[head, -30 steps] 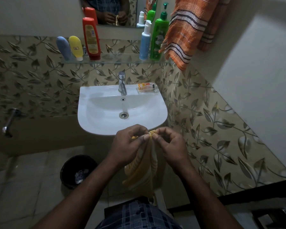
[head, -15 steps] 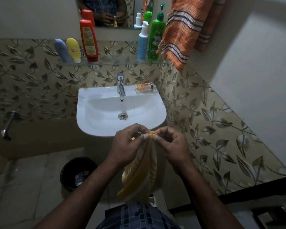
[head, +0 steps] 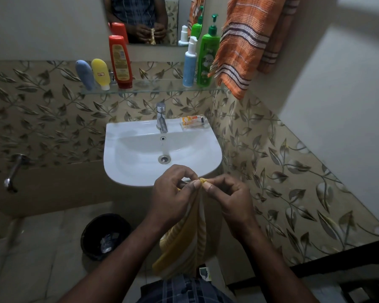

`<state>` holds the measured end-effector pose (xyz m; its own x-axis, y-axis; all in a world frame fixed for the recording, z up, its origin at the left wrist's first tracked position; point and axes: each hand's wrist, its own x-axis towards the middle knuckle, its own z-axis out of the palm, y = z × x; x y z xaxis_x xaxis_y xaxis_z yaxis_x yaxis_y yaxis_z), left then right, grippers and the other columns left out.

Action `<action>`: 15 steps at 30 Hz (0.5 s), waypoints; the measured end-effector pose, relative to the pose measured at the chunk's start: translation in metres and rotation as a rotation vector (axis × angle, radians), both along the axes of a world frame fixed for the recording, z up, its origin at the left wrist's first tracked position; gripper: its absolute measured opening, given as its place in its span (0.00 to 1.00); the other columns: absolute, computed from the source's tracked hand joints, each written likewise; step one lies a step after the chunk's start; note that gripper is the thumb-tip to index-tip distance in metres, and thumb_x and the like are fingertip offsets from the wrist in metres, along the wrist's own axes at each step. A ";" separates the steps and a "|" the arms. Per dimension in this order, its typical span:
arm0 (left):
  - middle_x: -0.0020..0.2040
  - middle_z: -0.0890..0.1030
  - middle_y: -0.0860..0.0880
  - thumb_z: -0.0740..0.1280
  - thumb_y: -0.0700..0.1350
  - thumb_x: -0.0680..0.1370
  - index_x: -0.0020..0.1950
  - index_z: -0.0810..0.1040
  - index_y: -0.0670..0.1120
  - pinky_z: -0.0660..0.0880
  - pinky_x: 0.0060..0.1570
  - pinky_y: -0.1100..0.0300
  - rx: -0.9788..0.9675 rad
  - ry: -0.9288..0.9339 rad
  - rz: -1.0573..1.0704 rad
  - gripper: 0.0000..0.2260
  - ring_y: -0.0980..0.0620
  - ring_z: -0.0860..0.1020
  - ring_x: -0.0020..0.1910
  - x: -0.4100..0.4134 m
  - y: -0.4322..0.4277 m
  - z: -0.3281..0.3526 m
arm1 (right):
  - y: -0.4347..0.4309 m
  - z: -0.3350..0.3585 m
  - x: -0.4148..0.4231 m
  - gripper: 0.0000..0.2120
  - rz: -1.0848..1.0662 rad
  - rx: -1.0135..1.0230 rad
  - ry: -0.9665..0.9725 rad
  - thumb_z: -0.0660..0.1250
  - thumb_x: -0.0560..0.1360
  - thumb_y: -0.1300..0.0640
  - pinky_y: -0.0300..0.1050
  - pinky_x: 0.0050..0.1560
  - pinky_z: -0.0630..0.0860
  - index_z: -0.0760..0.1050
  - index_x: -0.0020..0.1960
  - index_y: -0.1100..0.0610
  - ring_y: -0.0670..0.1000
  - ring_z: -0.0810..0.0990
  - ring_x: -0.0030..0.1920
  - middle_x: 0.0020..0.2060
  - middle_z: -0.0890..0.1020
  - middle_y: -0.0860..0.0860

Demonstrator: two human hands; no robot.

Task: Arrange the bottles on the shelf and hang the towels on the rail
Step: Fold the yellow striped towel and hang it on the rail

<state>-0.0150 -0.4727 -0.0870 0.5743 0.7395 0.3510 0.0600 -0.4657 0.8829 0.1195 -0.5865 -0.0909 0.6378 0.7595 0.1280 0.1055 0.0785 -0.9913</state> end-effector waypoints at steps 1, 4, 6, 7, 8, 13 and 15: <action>0.47 0.82 0.55 0.72 0.48 0.76 0.45 0.82 0.51 0.81 0.45 0.56 0.012 -0.004 0.014 0.02 0.53 0.82 0.48 0.000 0.000 0.000 | -0.001 -0.001 -0.001 0.04 0.018 0.011 0.014 0.77 0.75 0.65 0.56 0.55 0.84 0.86 0.50 0.61 0.59 0.88 0.51 0.47 0.89 0.57; 0.45 0.81 0.54 0.73 0.50 0.76 0.43 0.82 0.53 0.80 0.42 0.59 0.001 -0.009 0.038 0.03 0.54 0.81 0.46 0.001 0.002 0.003 | 0.001 -0.001 -0.005 0.10 0.026 0.017 0.045 0.80 0.71 0.65 0.58 0.56 0.84 0.84 0.51 0.62 0.60 0.88 0.53 0.48 0.89 0.58; 0.43 0.82 0.54 0.75 0.51 0.75 0.40 0.83 0.54 0.81 0.41 0.54 -0.052 0.005 0.020 0.05 0.53 0.82 0.43 0.002 0.005 0.004 | 0.003 -0.001 -0.009 0.10 -0.012 0.019 0.053 0.81 0.70 0.65 0.57 0.55 0.85 0.84 0.50 0.62 0.60 0.89 0.51 0.46 0.89 0.58; 0.42 0.83 0.54 0.76 0.51 0.74 0.40 0.83 0.54 0.82 0.41 0.49 -0.083 0.014 0.006 0.05 0.52 0.82 0.42 0.002 0.007 0.003 | 0.004 -0.001 -0.009 0.10 -0.034 0.019 0.053 0.80 0.71 0.65 0.57 0.54 0.85 0.83 0.49 0.63 0.59 0.89 0.51 0.46 0.89 0.58; 0.41 0.84 0.53 0.76 0.51 0.74 0.40 0.84 0.54 0.82 0.42 0.45 -0.114 0.018 -0.007 0.05 0.51 0.83 0.42 0.002 0.008 0.003 | 0.004 -0.001 -0.009 0.09 -0.052 0.015 0.049 0.80 0.71 0.65 0.55 0.53 0.85 0.83 0.49 0.64 0.59 0.89 0.50 0.45 0.89 0.58; 0.42 0.87 0.51 0.76 0.48 0.77 0.45 0.87 0.52 0.84 0.46 0.46 -0.208 0.006 -0.097 0.02 0.51 0.85 0.43 0.004 0.008 0.004 | 0.006 0.001 0.001 0.06 -0.055 -0.002 0.016 0.75 0.77 0.67 0.51 0.50 0.83 0.81 0.52 0.65 0.55 0.86 0.47 0.45 0.86 0.59; 0.43 0.86 0.54 0.76 0.48 0.78 0.50 0.85 0.54 0.82 0.43 0.55 -0.142 0.072 -0.185 0.02 0.55 0.84 0.42 0.003 0.006 0.003 | 0.009 0.002 0.009 0.05 -0.051 0.013 0.038 0.72 0.78 0.69 0.49 0.50 0.81 0.79 0.53 0.65 0.52 0.83 0.46 0.44 0.84 0.57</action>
